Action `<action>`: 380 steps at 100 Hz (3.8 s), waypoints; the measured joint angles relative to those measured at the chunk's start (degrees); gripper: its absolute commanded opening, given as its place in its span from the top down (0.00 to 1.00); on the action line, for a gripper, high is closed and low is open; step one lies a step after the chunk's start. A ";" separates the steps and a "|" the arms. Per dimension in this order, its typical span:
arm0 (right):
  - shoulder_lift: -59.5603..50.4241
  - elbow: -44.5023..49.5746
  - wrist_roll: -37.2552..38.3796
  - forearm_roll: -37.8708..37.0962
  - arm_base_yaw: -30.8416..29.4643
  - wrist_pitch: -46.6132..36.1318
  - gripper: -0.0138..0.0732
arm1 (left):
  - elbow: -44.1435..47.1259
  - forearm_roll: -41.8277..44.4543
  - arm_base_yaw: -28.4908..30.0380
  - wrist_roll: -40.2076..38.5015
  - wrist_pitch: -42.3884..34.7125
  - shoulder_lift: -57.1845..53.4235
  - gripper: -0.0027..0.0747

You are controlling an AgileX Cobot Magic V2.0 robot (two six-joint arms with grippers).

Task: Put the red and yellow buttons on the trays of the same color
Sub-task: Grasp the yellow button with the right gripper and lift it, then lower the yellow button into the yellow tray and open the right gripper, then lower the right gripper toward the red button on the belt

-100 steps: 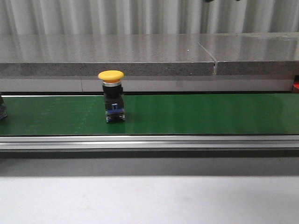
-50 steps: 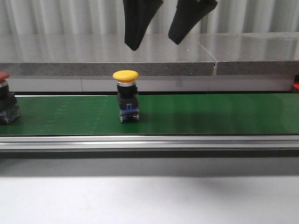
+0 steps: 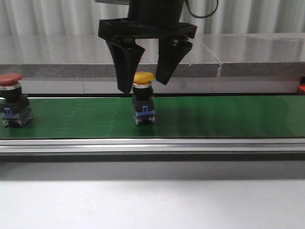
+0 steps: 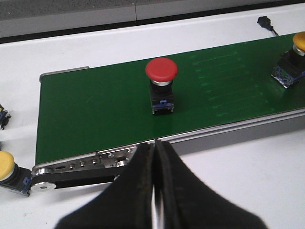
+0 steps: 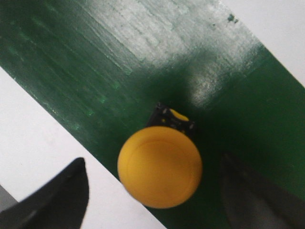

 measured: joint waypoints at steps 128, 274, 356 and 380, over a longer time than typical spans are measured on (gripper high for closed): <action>-31.82 25.38 15.40 0.49 -20.26 -4.92 0.79 | 0.00 0.00 0.00 0.00 0.09 0.00 0.99; -34.83 55.74 25.62 1.06 -69.67 -25.83 0.79 | 0.00 0.00 0.00 0.00 0.09 0.00 0.99; -38.01 55.74 25.48 1.37 -69.67 -28.17 0.30 | 0.00 0.00 0.00 0.00 0.09 0.00 0.99; -46.58 55.74 23.93 1.37 -66.72 -28.26 0.30 | 0.00 0.00 0.00 0.00 0.09 0.00 0.99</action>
